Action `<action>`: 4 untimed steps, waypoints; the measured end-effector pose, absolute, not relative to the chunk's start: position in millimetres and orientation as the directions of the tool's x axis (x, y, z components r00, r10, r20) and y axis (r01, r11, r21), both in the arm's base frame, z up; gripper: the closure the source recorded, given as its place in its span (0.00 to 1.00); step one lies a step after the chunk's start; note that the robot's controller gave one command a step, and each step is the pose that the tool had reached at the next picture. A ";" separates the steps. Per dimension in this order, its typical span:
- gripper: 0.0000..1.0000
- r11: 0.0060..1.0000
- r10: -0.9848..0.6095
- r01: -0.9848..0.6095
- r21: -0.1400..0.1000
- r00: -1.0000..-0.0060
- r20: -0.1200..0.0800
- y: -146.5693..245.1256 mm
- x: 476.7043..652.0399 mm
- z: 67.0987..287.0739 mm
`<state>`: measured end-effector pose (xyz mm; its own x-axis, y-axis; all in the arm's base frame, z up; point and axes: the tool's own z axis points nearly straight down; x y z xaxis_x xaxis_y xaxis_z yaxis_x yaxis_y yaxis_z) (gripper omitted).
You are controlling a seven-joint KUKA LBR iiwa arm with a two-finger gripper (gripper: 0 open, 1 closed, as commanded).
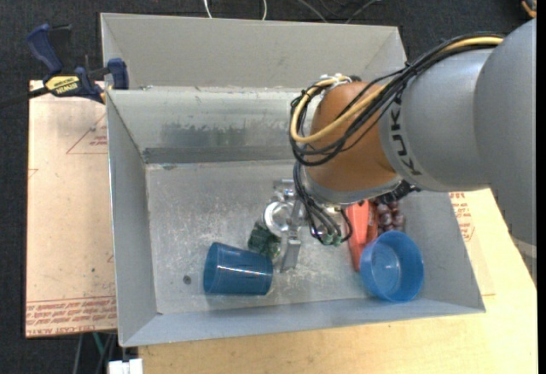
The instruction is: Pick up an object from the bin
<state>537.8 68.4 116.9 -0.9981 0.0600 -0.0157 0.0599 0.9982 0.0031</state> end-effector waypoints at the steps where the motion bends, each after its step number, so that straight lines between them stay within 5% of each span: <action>1: 0.00 0.999 0.050 0.050 0.007 -0.998 -0.035 69.3 559.6 97.3; 2: 0.00 0.999 0.049 0.049 0.008 -0.998 -0.036 70.1 558.5 99.0; 3: 0.00 1.000 0.012 0.012 0.005 -0.999 -0.042 22.7 533.0 152.5; 4: 0.00 0.999 0.033 0.033 0.008 -0.998 -0.048 34.8 545.2 130.9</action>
Offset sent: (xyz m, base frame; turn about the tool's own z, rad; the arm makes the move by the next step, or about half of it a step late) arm 0.0093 -0.0221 -0.0430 0.0413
